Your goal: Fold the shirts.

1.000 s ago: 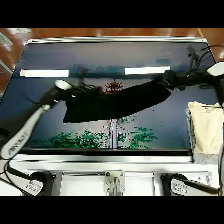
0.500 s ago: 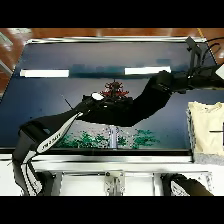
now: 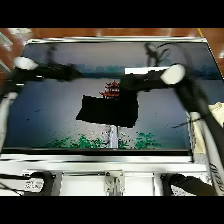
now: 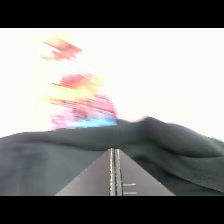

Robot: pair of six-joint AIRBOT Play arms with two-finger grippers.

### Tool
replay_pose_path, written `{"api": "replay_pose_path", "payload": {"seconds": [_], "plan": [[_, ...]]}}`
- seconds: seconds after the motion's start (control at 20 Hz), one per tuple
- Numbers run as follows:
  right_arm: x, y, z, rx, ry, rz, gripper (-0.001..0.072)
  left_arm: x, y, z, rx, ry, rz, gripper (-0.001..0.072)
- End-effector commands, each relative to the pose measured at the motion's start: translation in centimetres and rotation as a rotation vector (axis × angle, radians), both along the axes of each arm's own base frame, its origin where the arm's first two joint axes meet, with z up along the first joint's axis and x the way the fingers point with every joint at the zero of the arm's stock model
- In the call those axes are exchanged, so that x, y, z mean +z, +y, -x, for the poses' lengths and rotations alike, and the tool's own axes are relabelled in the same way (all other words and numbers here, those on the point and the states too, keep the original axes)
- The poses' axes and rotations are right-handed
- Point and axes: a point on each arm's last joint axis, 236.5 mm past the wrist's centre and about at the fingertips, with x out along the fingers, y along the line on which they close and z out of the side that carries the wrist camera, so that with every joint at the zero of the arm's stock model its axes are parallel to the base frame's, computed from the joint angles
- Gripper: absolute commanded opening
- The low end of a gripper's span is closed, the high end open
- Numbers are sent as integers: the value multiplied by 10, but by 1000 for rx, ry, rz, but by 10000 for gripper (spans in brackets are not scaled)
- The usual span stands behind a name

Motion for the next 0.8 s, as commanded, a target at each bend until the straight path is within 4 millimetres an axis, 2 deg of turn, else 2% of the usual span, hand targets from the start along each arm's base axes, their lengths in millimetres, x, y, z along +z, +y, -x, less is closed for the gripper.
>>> {"api": "replay_pose_path", "payload": {"seconds": [0.0, 0.05, 0.15, 0.25, 0.35, 0.45, 0.75], "plan": [[-45, 70, -18, 0, -30, -56, 80, 71, 144, 34, 245, -101, -185, 34], [-59, 84, -20, -13, -7, -86, 80, 91, 170, 46, 305, -134, -196, 34], [-88, 108, -21, -46, 62, -143, 80, 116, 205, 68, 390, -169, -217, 34], [-114, 122, -19, -78, 132, -181, 80, 124, 220, 87, 419, -156, -229, 35], [-130, 127, -17, -95, 184, -197, 80, 118, 220, 97, 404, -120, -231, 35], [-137, 129, -17, -107, 212, -210, 80, 112, 215, 98, 376, -108, -238, 35], [-134, 133, -17, -130, 239, -252, 80, 78, 195, 97, 323, -42, -214, 35]]}}
